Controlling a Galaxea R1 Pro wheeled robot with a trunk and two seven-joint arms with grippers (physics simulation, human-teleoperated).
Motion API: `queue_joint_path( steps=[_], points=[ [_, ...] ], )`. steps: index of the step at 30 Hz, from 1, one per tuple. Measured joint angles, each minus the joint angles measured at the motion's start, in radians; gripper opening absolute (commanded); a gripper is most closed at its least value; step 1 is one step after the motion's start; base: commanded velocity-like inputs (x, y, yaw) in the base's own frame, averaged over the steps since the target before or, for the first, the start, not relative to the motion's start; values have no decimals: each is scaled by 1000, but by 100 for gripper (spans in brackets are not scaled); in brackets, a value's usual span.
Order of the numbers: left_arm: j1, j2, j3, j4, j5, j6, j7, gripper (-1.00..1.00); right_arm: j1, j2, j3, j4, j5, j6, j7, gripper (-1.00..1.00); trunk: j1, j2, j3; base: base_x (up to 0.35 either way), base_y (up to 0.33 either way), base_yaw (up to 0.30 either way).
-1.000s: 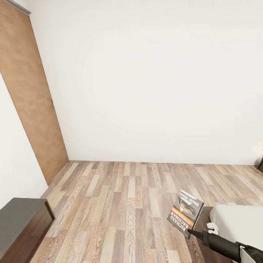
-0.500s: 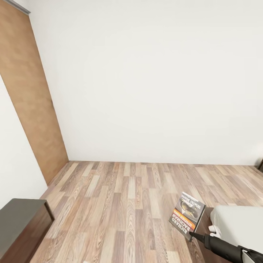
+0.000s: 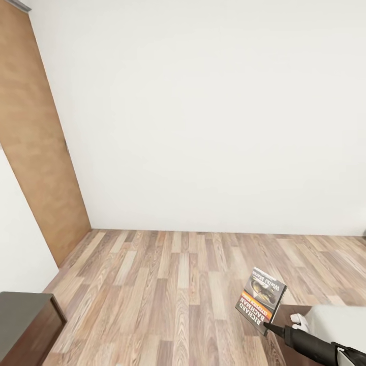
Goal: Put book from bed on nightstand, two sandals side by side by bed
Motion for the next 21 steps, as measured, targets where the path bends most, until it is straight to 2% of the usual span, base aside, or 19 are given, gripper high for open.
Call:
queue_joint_path(
  steps=[9,21],
  points=[
    [0,0,0,0,0,0,0,100,0,0,1,0,2,0,6,-100,0,0,0,334,0,-103],
    [0,0,0,0,0,0,0,100,0,0,1,0,4,0,0,-100,0,0,0,334,0,-8]
  ],
)
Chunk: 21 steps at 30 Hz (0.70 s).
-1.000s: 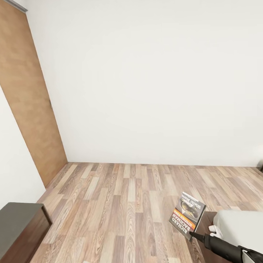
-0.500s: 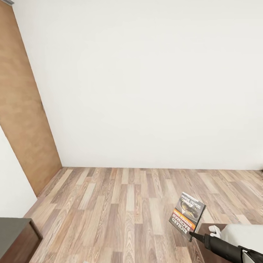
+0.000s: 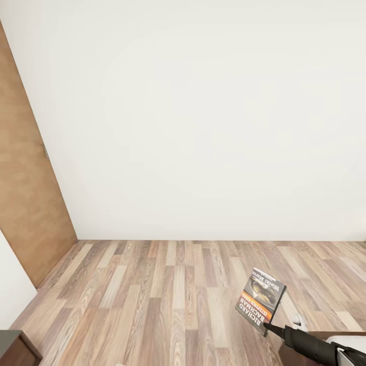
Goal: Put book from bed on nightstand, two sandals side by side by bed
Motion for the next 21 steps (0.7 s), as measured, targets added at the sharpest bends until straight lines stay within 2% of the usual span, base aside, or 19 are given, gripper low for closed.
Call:
queue_joint_path(
  steps=[21],
  points=[
    [0,-2,-1,0,0,0,0,100,0,0,0,0,0,0,-3,-100,0,0,0,335,0,0]
  ],
)
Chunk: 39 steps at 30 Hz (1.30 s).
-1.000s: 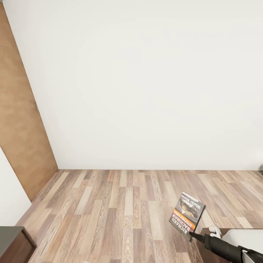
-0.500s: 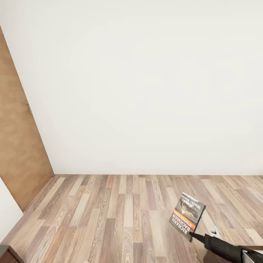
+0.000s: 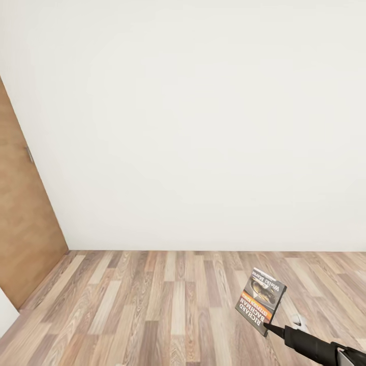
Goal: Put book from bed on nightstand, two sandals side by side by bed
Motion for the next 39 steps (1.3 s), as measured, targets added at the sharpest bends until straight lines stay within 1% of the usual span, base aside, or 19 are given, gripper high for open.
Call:
queue_joint_path(
  steps=[22,28,39],
  points=[
    [0,0,0,0,0,0,0,100,0,0,0,0,0,0,3,-100,0,0,0,335,0,-2],
    [0,0,0,1,0,0,0,100,0,0,-1,0,0,0,6,-100,0,0,-1,268,4,-216],
    [0,-1,0,1,0,0,0,100,0,0,-3,-1,-1,0,4,-100,1,0,-6,34,8,-229]
  ],
)
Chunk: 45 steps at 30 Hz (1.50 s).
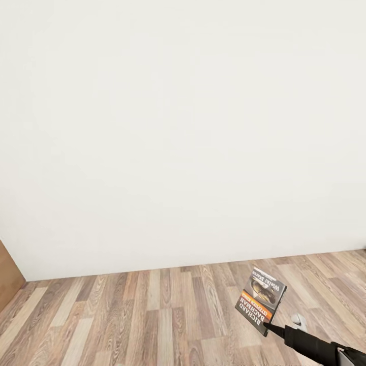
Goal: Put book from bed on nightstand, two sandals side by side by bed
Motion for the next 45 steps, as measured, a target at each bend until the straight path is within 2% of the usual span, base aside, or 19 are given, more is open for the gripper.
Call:
queue_joint_path(
  steps=[18,38,45],
  points=[
    [0,-2,0,0,0,0,0,100,0,0,2,0,1,0,0,-100,0,0,-1,291,131,-7],
    [0,-2,0,0,0,0,0,100,0,0,3,1,2,0,-1,-100,-1,0,-1,332,4,-3],
    [0,-3,0,0,0,0,0,100,0,0,2,0,2,1,0,-100,0,0,-1,267,0,-196]
  ],
)
